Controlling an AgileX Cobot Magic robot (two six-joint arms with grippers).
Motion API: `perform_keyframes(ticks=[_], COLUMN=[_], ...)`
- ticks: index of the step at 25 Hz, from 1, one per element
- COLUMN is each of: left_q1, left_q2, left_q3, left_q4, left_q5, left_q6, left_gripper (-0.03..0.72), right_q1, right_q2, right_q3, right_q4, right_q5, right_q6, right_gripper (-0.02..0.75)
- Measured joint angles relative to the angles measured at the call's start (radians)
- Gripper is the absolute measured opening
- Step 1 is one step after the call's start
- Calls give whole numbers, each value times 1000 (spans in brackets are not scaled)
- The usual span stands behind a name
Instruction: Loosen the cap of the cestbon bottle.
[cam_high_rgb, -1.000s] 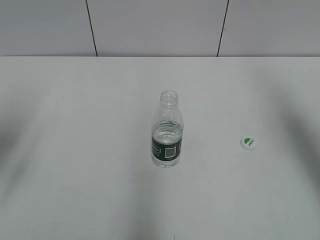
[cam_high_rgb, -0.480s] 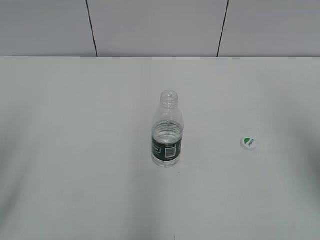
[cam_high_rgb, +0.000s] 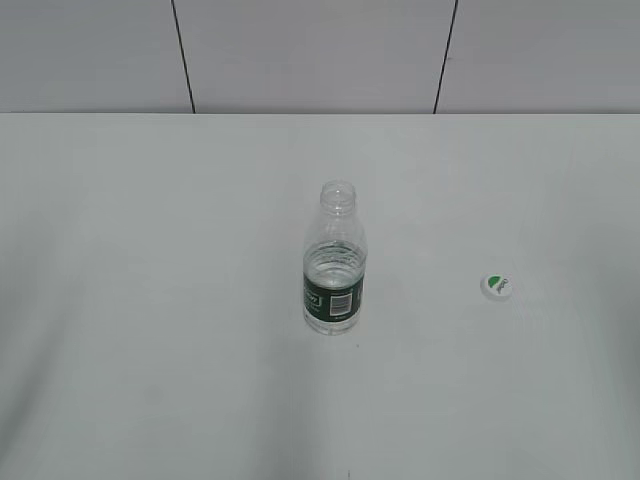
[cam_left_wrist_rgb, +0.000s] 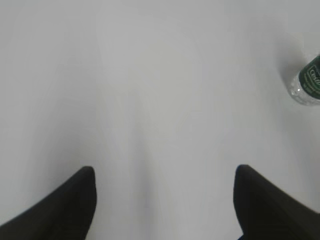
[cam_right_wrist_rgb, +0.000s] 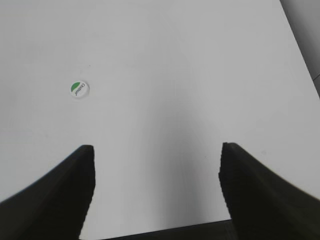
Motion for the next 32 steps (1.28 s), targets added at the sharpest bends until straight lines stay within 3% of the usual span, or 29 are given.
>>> perform_keyframes(ticks=[10, 15, 19, 32], left_q1=[0, 0, 0, 0], left_q2=[-92, -148, -182, -367], left_q3=[7, -27, -25, -15], left_q4=[-14, -1, 27, 30], left_q5=[-4, 112, 219, 229], left_q6=[0, 0, 0, -5], left_gripper=[508, 508, 508, 508], right_q1=[0, 0, 0, 0], right_q2=[-210, -285, -344, -529], right_q3=[0, 4, 25, 155], right_q4=[0, 0, 0, 1], right_q5=[112, 193, 199, 206], right_q6=[-1, -1, -1, -19], right_gripper=[593, 593, 593, 593])
